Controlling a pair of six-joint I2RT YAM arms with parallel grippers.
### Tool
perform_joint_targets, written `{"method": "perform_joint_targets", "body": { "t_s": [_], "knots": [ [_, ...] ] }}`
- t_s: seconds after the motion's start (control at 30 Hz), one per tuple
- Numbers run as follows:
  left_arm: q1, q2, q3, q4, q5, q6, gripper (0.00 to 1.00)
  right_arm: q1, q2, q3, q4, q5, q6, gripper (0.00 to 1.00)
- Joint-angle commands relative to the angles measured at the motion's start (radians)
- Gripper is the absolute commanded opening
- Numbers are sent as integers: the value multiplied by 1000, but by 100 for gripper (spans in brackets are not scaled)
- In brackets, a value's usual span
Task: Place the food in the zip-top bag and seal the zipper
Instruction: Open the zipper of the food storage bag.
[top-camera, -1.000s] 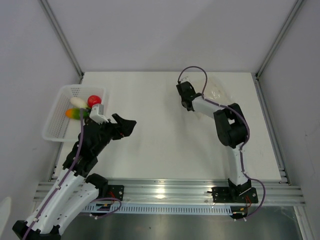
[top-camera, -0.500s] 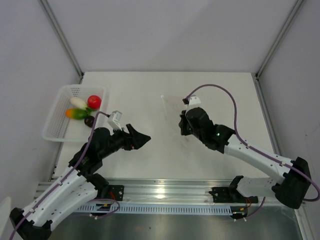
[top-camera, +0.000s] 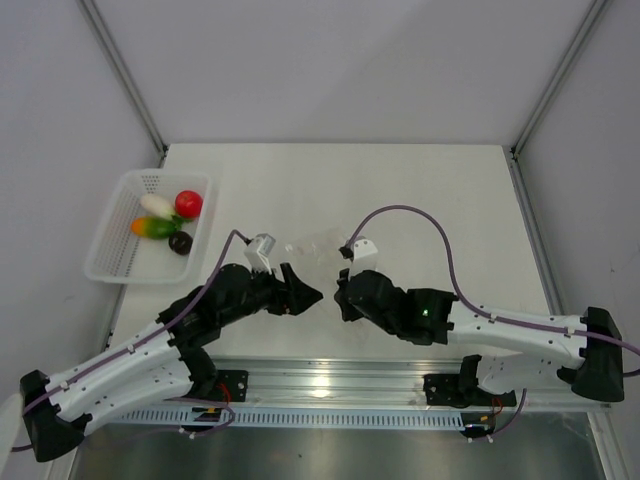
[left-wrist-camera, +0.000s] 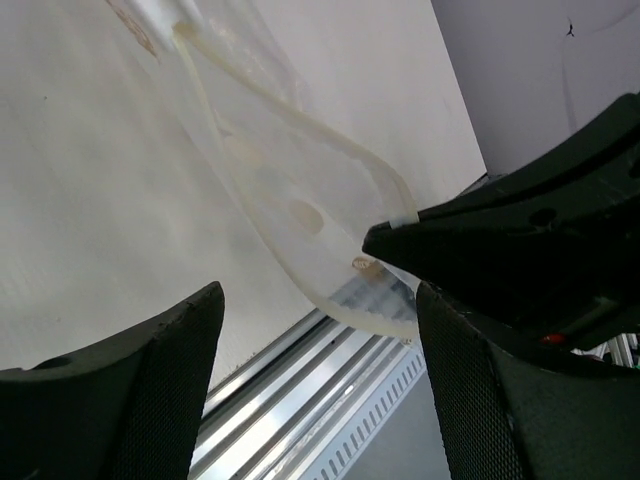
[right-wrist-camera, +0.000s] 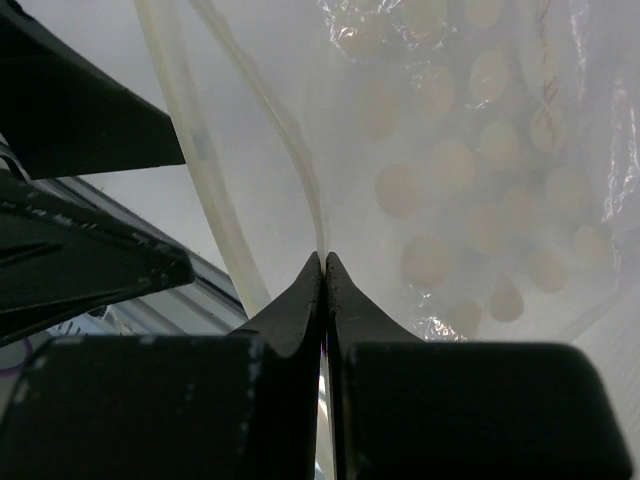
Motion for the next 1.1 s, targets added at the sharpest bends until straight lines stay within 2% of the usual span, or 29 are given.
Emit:
{"method": "perform_joint_targets", "body": {
  "t_s": [0.0,0.13,0.2,0.3,0.33,0.4,0.43,0.5,0.53,0.57,0.67,0.73,0.77,0.83,0.9,0.97,1.03,1.07],
  "knots": [
    [-18,-5,-19,36,-55,-20,79,42,-26,25,20,85,54,0],
    [-21,18,-2,28,-63,-8,73,72,-18,35,20,116,62,0],
    [-24,35,19,13,-66,0,67,94,-20,55,11,151,56,0],
    [-28,43,6,5,-75,6,53,108,-27,80,-18,193,39,0],
    [-28,44,7,0,-75,8,45,108,-32,84,-23,200,34,0],
    [-28,47,13,-9,-70,18,38,108,-34,100,-47,231,17,0],
    [-28,47,20,-13,-70,22,29,108,-35,106,-57,242,14,0],
    [-28,53,52,-54,-75,43,19,108,-37,126,-89,277,-6,0],
    [-28,56,61,-70,-79,52,7,108,-41,133,-101,289,-12,0],
    [-28,56,85,-90,-93,58,1,108,-41,143,-136,306,-23,0],
    [-28,44,139,-170,-125,94,1,111,-52,181,-249,406,-24,0],
    [-28,27,176,-226,-136,123,1,115,-56,210,-334,530,9,0],
    [-28,21,184,-242,-142,130,1,117,-61,219,-436,571,32,0],
    [-28,0,199,-280,-144,149,1,117,-66,232,-529,665,106,0],
    [-28,-16,198,-296,-135,153,1,117,-75,230,-616,691,158,0],
    [-28,-20,188,-282,-110,158,1,117,-81,207,-582,668,151,0],
    [-28,-16,182,-265,-69,163,1,117,-89,180,-496,613,71,0],
    [-28,-11,178,-248,-60,163,0,117,-92,145,-401,555,47,0]
  ]
}}
